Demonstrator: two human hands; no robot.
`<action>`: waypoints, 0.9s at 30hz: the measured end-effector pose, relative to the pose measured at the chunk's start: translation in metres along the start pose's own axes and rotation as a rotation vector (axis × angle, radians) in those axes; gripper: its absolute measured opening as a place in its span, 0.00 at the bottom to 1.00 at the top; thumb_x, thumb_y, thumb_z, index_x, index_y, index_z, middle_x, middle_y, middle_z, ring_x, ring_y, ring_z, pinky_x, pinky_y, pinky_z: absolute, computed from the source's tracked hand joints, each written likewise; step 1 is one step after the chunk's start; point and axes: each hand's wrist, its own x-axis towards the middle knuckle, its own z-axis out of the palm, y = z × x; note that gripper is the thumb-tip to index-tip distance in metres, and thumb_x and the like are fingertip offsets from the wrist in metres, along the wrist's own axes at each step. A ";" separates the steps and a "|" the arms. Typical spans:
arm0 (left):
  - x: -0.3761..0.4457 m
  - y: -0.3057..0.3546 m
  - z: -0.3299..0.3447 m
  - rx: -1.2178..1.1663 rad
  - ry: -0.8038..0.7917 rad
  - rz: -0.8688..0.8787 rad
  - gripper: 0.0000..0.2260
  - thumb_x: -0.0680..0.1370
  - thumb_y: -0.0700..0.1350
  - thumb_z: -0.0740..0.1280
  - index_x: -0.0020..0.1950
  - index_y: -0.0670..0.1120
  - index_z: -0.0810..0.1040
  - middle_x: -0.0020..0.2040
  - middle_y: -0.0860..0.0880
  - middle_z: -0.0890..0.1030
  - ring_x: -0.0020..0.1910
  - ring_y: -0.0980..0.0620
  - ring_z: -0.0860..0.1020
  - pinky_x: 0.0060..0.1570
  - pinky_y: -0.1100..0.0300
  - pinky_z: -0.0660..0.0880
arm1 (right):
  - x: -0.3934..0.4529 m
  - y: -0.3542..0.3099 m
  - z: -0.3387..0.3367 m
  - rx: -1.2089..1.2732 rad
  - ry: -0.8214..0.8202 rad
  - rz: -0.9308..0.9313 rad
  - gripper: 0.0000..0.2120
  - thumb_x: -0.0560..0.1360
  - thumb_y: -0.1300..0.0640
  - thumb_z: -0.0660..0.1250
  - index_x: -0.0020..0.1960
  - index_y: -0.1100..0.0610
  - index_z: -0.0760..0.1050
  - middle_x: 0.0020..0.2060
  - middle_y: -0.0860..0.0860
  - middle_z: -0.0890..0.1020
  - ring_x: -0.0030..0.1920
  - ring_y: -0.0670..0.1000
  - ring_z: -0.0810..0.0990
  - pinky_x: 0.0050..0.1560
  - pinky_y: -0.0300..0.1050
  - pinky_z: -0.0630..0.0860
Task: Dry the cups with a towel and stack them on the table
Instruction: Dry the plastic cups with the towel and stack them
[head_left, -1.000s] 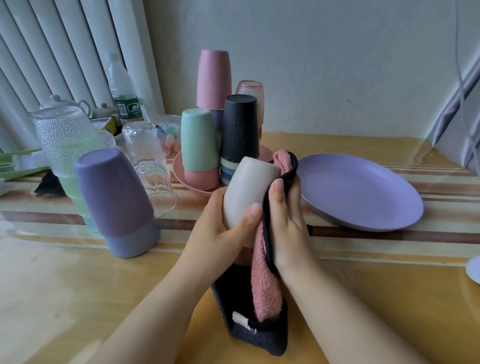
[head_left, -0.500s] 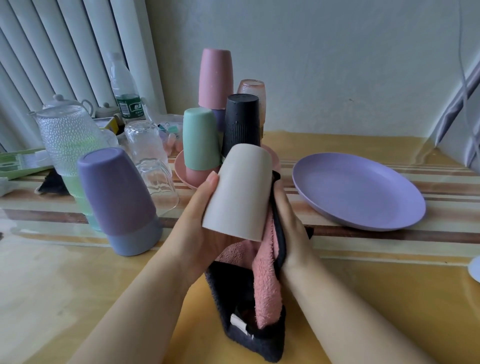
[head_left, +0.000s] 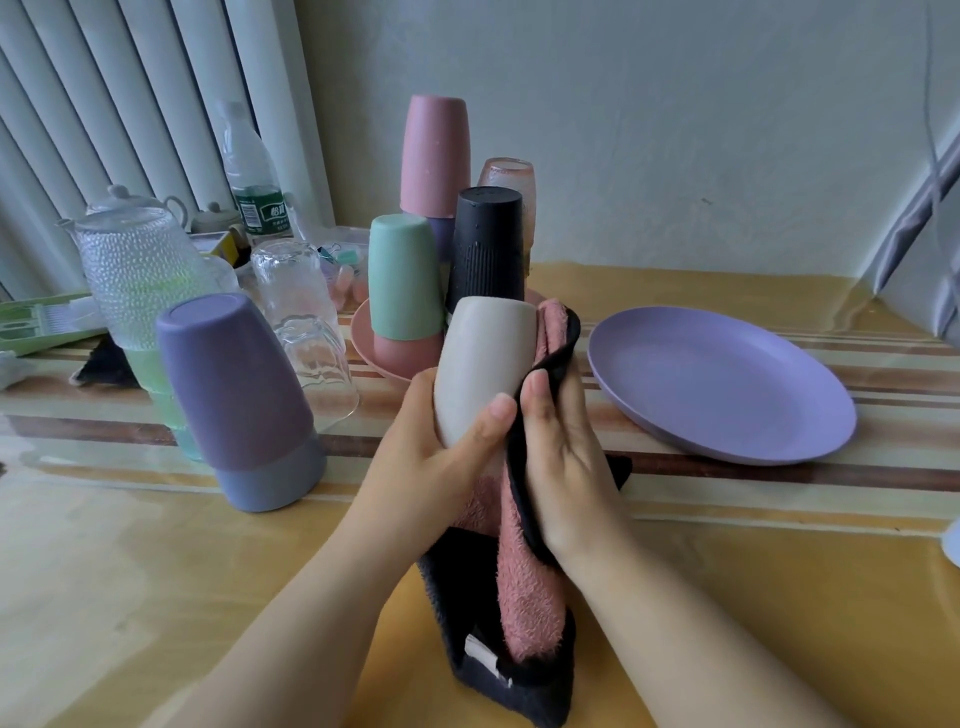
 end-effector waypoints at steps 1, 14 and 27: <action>0.001 0.000 -0.002 -0.012 -0.039 -0.013 0.30 0.65 0.69 0.64 0.60 0.51 0.74 0.53 0.53 0.82 0.52 0.59 0.80 0.51 0.61 0.78 | 0.000 -0.001 -0.001 -0.008 0.008 -0.010 0.20 0.77 0.47 0.51 0.68 0.37 0.55 0.70 0.35 0.62 0.70 0.31 0.59 0.66 0.24 0.57; -0.007 0.008 -0.010 -0.360 -0.277 -0.309 0.21 0.69 0.62 0.67 0.57 0.53 0.80 0.55 0.52 0.84 0.56 0.53 0.81 0.61 0.52 0.74 | 0.003 -0.011 -0.024 0.406 0.069 0.414 0.18 0.77 0.40 0.60 0.56 0.50 0.79 0.52 0.50 0.84 0.54 0.50 0.82 0.61 0.51 0.74; 0.000 0.003 -0.010 0.075 0.238 0.030 0.27 0.60 0.60 0.75 0.56 0.60 0.71 0.52 0.57 0.80 0.52 0.57 0.79 0.48 0.57 0.78 | 0.007 0.007 -0.016 -0.107 -0.176 0.142 0.24 0.78 0.66 0.56 0.62 0.37 0.68 0.59 0.33 0.74 0.58 0.26 0.69 0.57 0.20 0.64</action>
